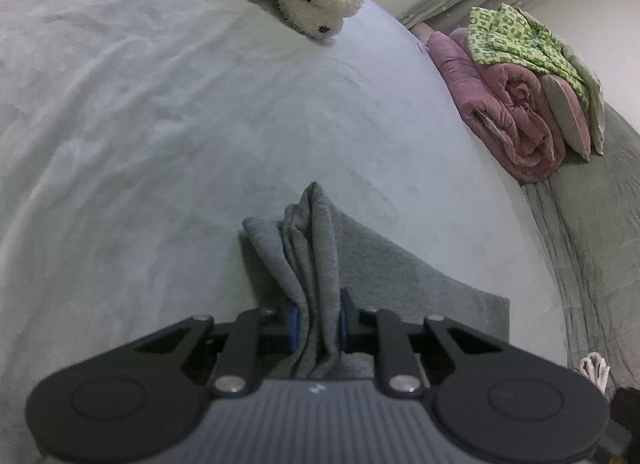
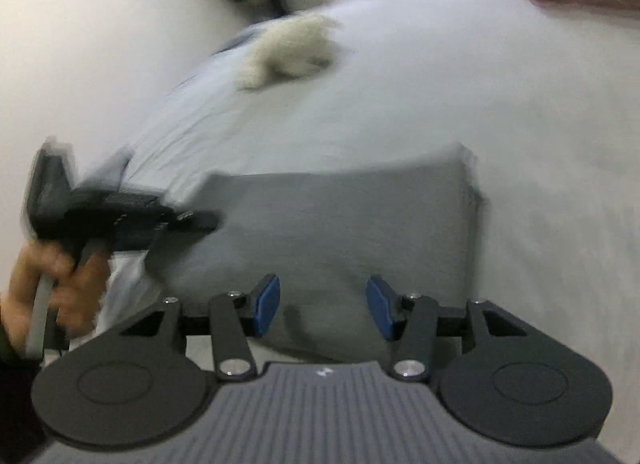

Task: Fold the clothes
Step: 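Pinch the folded grey shirt edge with both grippers and hold it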

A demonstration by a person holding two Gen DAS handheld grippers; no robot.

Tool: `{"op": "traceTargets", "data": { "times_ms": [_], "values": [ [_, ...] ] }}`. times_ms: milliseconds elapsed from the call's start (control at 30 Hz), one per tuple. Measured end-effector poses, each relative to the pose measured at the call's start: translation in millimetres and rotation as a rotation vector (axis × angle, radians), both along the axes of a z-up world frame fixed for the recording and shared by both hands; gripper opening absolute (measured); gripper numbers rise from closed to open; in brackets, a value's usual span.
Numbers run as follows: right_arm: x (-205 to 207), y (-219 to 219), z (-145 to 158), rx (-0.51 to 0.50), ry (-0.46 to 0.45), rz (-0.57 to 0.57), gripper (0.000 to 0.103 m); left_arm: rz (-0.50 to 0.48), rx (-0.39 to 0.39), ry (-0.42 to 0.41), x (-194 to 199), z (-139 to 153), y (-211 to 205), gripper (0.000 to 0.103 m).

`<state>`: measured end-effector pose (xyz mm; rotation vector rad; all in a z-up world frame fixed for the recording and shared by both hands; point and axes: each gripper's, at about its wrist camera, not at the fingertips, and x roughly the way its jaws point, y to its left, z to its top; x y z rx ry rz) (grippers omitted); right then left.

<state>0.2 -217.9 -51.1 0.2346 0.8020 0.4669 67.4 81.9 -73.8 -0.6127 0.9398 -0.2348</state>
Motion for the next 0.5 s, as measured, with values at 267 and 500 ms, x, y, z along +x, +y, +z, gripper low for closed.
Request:
{"op": "traceTargets", "data": {
  "times_ms": [267, 500],
  "values": [
    [11, -64, -23, 0.145, 0.138, -0.227, 0.057, 0.001, -0.015, 0.015, 4, -4, 3, 0.019],
    [-1, -85, -8, 0.187, 0.148, -0.240, 0.057, 0.000, -0.005, 0.017, 6, -4, 1, 0.022]
  ]
}}
